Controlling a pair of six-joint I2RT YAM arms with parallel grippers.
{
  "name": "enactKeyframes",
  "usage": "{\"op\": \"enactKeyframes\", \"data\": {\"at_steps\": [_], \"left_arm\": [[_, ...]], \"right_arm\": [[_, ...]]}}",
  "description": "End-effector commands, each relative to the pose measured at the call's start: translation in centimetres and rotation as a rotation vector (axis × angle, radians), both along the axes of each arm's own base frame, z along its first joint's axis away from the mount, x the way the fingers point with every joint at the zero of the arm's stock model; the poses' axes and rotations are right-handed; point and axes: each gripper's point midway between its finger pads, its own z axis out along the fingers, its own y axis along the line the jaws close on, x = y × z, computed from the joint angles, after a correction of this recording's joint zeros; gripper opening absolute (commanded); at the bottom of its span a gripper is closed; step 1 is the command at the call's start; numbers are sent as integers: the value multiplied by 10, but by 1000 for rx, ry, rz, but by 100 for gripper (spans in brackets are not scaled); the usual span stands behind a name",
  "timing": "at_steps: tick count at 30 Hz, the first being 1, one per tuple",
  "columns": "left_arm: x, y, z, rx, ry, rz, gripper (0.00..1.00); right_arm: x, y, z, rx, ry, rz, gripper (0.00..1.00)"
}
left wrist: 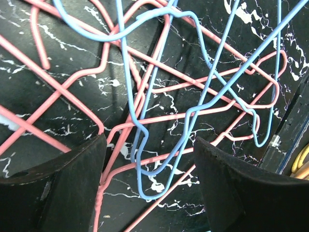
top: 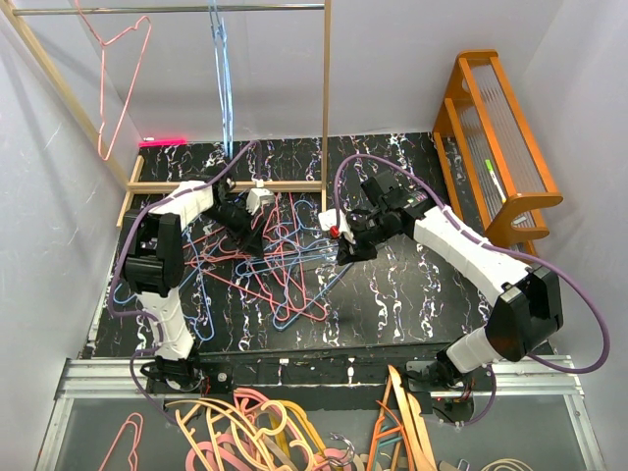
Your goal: Organize the hangers
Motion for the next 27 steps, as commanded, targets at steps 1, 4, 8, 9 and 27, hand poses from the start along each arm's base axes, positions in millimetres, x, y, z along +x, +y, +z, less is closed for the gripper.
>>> {"op": "enactKeyframes", "data": {"at_steps": [1,4,8,9,27], "left_arm": [[-5,-10,5,-8,4,-42,71],[-5,-12,-3,25,-14,-57,71],[0,-18,-2,15,-24,-55,68],[0,-20,0,9,-27,-60,64],[-44,-19,42,-96,-154,-198,74]], "right_arm": [[12,-2,1,-13,-30,-44,8],[13,-1,3,-11,-34,-43,8],[15,0,12,-3,-47,-41,8],[16,1,15,0,-49,-44,8],[83,11,69,143,-90,-340,8]]}}
